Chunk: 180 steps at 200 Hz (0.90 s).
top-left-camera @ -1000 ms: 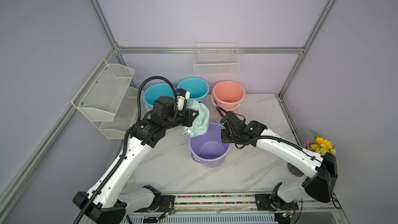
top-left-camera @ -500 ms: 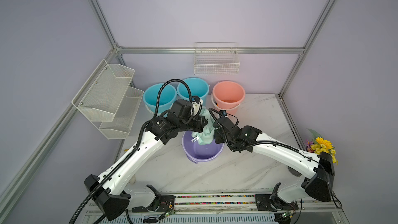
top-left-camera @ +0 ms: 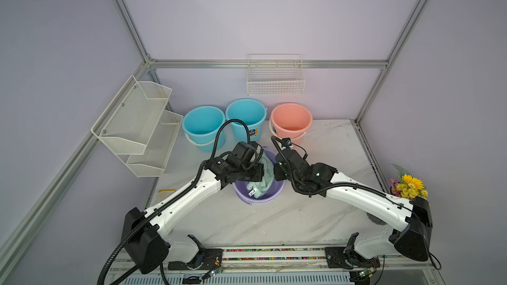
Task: Wipe the inside of the bucket with a cloth
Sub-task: Wipe the dirt from the inside of the bucket.
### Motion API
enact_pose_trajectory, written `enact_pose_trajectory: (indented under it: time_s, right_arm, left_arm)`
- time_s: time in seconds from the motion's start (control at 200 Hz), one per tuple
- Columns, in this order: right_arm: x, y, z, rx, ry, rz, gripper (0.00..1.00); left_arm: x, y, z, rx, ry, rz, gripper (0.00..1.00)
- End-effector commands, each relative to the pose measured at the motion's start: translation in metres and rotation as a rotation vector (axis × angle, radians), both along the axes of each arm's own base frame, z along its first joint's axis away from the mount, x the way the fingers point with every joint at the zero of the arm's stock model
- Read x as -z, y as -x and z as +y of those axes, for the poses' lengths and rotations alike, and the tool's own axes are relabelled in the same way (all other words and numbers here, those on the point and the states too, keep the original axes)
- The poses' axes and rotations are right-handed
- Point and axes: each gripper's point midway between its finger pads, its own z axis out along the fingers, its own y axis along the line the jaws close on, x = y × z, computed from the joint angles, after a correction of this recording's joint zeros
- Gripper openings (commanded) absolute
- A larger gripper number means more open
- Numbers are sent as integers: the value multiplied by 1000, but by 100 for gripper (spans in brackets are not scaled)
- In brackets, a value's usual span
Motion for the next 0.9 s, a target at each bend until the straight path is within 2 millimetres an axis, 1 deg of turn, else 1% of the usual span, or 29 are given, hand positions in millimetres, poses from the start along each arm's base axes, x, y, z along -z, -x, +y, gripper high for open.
enact_pose_trajectory:
  time_s: [0.0, 0.07, 0.09, 0.135, 0.14, 0.155, 0.215, 0.29, 0.33, 0.38, 0.465, 0.485, 0.49, 0.5, 0.545, 0.655, 0.75, 0.825, 0.83, 0.84, 0.895]
  right_arm:
    - [-40, -3, 12, 1, -169, -82, 0]
    - [-37, -1, 13, -3, -176, -69, 0]
    - [-42, -3, 17, -8, -202, -84, 0]
    - [-41, -3, 19, -7, -215, -80, 0]
    - [-41, -3, 19, -7, -216, -80, 0]
    - [-41, -3, 19, -5, -219, -80, 0]
    - [-40, -4, 18, 8, -228, -79, 0]
    - [-40, -6, 9, 61, -215, -82, 0]
    - [-43, -7, 7, 85, -228, -83, 0]
    - [-40, -8, 0, 108, -199, -81, 0]
    - [-44, -9, -1, 119, -202, -81, 0]
    - [-43, -8, 0, 121, -203, -77, 0]
    - [-43, -8, 0, 120, -203, -76, 0]
    - [-44, -9, 0, 121, -206, -75, 0]
    - [-47, -8, 2, 118, -221, -74, 0]
    - [-55, -8, 2, 127, -258, -73, 0]
    - [-58, -9, 1, 139, -263, -78, 0]
    - [-63, -9, 2, 135, -269, -87, 0]
    - [-68, -8, 0, 134, -281, -94, 0]
    - [-73, -6, -1, 132, -293, -101, 0]
    - [-80, -6, 1, 113, -303, -107, 0]
  left_arm:
    - [1, -8, -15, -35, 80, -4, 0]
    - [7, -10, -25, -26, 112, 1, 0]
    - [8, -11, -27, -23, 117, 1, 0]
    - [7, -9, -32, -9, 137, -2, 0]
    - [14, -11, -33, -10, 128, 10, 0]
    - [21, -11, -36, -4, 122, 25, 0]
    - [30, -9, -42, 16, 116, 43, 0]
    - [40, -4, -47, 51, 78, 42, 0]
    - [43, 0, -48, 67, 62, 34, 0]
    - [41, 4, -49, 84, 49, 8, 0]
    - [27, 6, -48, 88, 32, -83, 0]
    - [27, 6, -49, 89, 29, -97, 0]
    - [20, 6, -48, 87, 39, -113, 0]
    - [14, 7, -47, 89, 50, -130, 0]
    - [6, 9, -47, 95, 69, -171, 0]
    - [-1, 12, -40, 94, 69, -239, 0]
    - [1, 16, -39, 118, 73, -252, 0]
    - [9, 19, -42, 150, 68, -240, 0]
    - [10, 19, -42, 151, 66, -239, 0]
    - [11, 19, -43, 155, 64, -238, 0]
    - [20, 18, -43, 164, 37, -226, 0]
